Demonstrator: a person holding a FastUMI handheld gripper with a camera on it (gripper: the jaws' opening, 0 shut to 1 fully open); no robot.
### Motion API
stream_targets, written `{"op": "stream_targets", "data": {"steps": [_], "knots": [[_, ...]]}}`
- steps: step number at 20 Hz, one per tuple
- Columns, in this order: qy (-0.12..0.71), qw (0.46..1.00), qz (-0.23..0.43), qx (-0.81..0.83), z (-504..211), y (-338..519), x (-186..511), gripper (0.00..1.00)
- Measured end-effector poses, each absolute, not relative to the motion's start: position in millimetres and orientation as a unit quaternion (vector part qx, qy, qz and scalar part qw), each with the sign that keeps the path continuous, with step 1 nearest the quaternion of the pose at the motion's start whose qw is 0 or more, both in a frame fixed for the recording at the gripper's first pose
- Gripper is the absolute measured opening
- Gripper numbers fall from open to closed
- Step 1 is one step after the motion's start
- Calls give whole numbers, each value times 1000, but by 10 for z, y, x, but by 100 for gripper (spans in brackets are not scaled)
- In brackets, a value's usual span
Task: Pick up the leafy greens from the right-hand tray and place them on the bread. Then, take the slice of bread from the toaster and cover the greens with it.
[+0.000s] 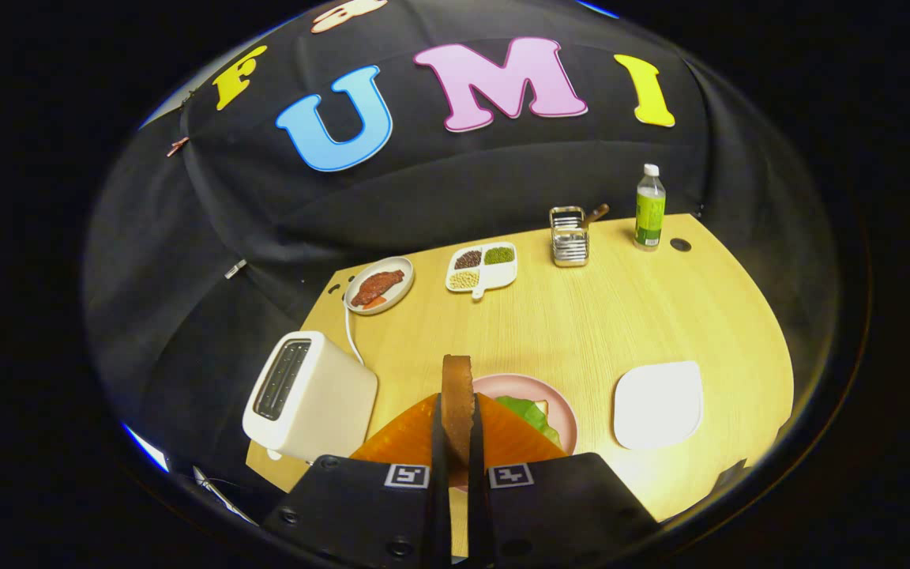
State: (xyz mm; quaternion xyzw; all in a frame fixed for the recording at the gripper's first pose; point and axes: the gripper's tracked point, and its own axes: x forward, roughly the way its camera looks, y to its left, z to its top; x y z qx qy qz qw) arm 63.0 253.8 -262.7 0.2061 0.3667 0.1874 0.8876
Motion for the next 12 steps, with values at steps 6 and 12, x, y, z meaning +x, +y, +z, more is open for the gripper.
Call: {"op": "stream_targets", "data": {"steps": [6,12], "knots": [[383,874,173,244,-3061,2832,705,13],[406,849,139,309,-3547,2854,784,13]]}}
